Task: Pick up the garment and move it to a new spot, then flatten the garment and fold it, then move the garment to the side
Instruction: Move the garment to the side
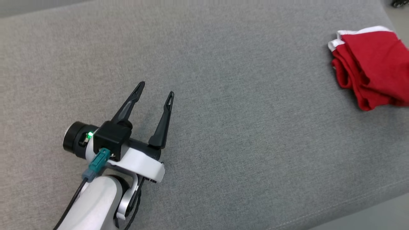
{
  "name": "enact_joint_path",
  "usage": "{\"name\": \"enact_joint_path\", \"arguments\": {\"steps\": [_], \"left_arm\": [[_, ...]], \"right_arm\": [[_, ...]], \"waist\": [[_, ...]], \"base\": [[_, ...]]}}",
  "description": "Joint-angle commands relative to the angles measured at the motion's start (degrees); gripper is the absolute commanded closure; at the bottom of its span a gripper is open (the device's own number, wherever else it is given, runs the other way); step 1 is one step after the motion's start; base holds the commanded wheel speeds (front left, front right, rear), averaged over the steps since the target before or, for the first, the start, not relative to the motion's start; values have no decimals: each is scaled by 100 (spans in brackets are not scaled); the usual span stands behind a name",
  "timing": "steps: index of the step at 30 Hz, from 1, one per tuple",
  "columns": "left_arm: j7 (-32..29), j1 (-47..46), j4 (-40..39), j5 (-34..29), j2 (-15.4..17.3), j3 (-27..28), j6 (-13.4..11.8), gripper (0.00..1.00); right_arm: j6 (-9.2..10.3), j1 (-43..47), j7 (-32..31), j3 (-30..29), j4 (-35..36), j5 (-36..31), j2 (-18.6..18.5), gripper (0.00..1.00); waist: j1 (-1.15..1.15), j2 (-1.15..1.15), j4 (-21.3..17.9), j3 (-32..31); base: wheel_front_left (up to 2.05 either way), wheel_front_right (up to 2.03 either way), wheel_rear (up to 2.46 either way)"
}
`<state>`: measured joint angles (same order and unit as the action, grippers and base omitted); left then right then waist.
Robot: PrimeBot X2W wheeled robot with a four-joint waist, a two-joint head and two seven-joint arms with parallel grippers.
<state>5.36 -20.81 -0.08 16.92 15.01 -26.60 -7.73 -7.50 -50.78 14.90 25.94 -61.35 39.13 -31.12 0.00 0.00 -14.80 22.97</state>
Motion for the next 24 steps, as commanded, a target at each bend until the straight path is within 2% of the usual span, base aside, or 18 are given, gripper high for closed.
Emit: {"name": "enact_joint_path", "arguments": {"steps": [1, 5, 12, 19, 24], "left_arm": [[58, 75, 39, 59, 6, 64, -44, 0], [193, 340, 148, 226, -41, 148, -129, 0], [375, 793, 236, 469, -85, 337, -311, 0], [518, 1090, 329, 634, -70, 510, -443, 0], [635, 1282, 425, 752, -32, 711, -555, 0]], "right_arm": [[1, 215, 32, -192, 202, -110, -1, 0], [1, 909, 31, -945, 1032, -547, 222, 0], [1, 2339, 31, -2063, 2605, -1452, 1043, 0], [0, 3311, 31, -2560, 3838, -2163, 1866, 0], [1, 3737, -125, -2760, 4499, -2546, 2285, 0]], "waist": [[0, 0, -6, -261], [0, 0, 72, -603], [0, 0, 330, -1019], [0, 0, 766, -1315], [0, 0, 1093, -1492]], "base": [[0, 0, 0], [0, 0, 0], [0, 0, 0], [0, 0, 0], [0, 0, 0]]}}
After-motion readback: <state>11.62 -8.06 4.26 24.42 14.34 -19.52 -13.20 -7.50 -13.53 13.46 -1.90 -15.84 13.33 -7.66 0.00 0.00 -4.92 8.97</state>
